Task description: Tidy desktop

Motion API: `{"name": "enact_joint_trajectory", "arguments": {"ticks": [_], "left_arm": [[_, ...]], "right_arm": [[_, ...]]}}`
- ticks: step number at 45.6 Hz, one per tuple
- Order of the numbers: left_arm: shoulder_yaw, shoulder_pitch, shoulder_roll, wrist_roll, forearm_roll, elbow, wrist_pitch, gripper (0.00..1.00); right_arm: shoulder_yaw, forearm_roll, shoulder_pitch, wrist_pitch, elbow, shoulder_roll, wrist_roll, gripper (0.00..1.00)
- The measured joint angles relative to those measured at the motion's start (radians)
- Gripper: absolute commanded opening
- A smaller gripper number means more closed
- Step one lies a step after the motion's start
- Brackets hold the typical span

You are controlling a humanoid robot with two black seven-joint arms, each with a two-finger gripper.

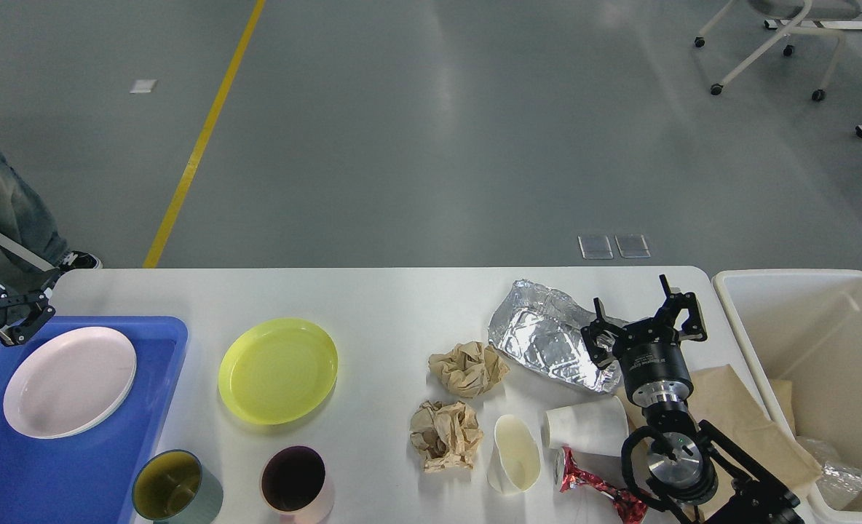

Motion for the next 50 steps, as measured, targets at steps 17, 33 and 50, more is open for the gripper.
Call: {"name": "enact_joint_trajectory", "arguments": {"ticks": [17,33,50], "left_arm": [[0.33,-0.25,0.117,-0.003,0.001,0.038,0.003,0.97],[1.032,-0.685,0.1,-0.003,0.004,0.072,0.049,0.97],[1.889,-1.308,-0.092,0.015,0.016,-0.115,0.005,0.97]], "right_arm": [[0.0,0.0,0.0,0.0,0.0,0.0,0.0,1.0],[0.0,0.0,0.0,0.0,0.0,0.0,0.0,1.0],[0.0,0.0,0.0,0.0,0.0,0.0,0.0,1.0]]}}
